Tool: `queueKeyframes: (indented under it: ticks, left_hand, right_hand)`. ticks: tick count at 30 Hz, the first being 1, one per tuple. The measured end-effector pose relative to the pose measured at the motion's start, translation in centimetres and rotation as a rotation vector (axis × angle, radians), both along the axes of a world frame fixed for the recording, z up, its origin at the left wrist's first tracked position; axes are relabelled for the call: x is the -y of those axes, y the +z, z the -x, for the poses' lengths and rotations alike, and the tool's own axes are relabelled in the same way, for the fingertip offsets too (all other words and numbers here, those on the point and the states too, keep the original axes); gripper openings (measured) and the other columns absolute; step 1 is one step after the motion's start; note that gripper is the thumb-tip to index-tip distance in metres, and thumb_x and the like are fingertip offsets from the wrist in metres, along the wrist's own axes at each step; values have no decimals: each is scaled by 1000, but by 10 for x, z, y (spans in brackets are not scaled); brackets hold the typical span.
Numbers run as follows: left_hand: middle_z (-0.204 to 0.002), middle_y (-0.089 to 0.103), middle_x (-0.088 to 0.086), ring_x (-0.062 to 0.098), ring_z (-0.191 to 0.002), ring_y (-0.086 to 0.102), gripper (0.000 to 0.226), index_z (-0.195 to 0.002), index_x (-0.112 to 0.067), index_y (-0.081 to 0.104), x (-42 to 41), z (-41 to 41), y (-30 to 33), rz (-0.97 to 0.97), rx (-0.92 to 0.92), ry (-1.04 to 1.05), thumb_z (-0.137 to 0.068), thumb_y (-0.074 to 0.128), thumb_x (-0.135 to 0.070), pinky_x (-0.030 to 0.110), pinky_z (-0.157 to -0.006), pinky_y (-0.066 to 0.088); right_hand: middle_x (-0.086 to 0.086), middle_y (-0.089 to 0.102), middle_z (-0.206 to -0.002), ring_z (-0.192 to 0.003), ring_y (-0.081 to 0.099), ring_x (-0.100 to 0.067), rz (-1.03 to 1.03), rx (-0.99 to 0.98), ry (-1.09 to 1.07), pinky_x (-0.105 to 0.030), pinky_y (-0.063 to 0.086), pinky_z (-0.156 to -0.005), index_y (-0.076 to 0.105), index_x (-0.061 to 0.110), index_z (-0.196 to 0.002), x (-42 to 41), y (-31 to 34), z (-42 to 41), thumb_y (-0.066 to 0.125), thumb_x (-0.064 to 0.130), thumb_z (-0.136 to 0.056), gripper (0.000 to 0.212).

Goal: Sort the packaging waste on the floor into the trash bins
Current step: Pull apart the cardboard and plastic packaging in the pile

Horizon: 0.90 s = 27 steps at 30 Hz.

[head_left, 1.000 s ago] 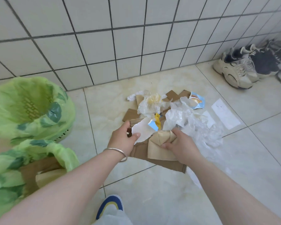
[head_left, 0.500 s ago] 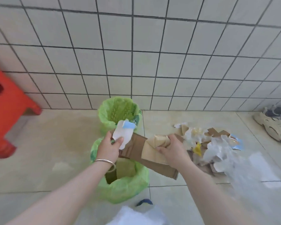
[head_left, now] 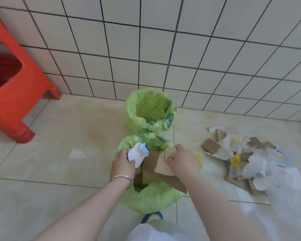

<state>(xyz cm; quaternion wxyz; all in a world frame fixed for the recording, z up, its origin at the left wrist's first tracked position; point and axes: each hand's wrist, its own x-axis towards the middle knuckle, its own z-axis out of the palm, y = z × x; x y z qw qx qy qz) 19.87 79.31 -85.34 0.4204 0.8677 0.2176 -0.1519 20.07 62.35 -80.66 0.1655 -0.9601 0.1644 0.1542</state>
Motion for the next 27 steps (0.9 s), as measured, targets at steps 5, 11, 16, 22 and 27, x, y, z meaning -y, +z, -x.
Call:
queueKeyframes:
  ticks: [5, 11, 16, 22, 27]
  left_hand:
    - [-116, 62, 15, 33, -105, 60, 36, -127, -16, 44, 12, -21, -26, -216, -83, -226, -91, 44, -11, 36, -82, 47]
    - [-129, 56, 17, 31, -118, 55, 52, -141, -12, 29, 25, -42, -65, -239, -288, -310, -91, 43, -9, 36, -94, 44]
    - [-125, 57, 19, 32, -115, 57, 54, -141, -9, 23, 28, -45, -90, -269, -404, -447, -92, 43, -15, 37, -92, 45]
    - [-136, 49, 14, 30, -120, 54, 59, -145, -15, 20, 36, -42, -83, -387, -357, -516, -93, 42, -30, 37, -95, 45]
    - [-127, 52, 2, 23, -117, 52, 35, -126, -24, 42, 52, -34, -32, -841, 60, -734, -91, 41, -28, 34, -82, 47]
  right_hand:
    - [-7, 62, -116, -106, 61, -27, 99, -132, 189, -29, 41, -70, 48, 17, -124, -26, -34, -36, 48, 20, -90, 34]
    - [-7, 61, -120, -109, 61, -27, 186, -287, 343, -30, 41, -71, 46, 14, -123, -32, -88, -45, 45, 26, -92, 33]
    - [-8, 58, -124, -113, 59, -28, 150, -386, 364, -32, 41, -70, 41, 13, -130, -38, -119, -42, 43, 28, -94, 39]
    - [-13, 53, -129, -117, 55, -28, 43, -281, 311, -35, 48, -85, 41, 8, -131, -32, -104, -37, 39, 28, -96, 40]
    - [-11, 53, -126, -117, 50, -29, -100, -30, 299, -38, 45, -91, 51, 9, -123, -8, -63, -20, 44, 22, -94, 33]
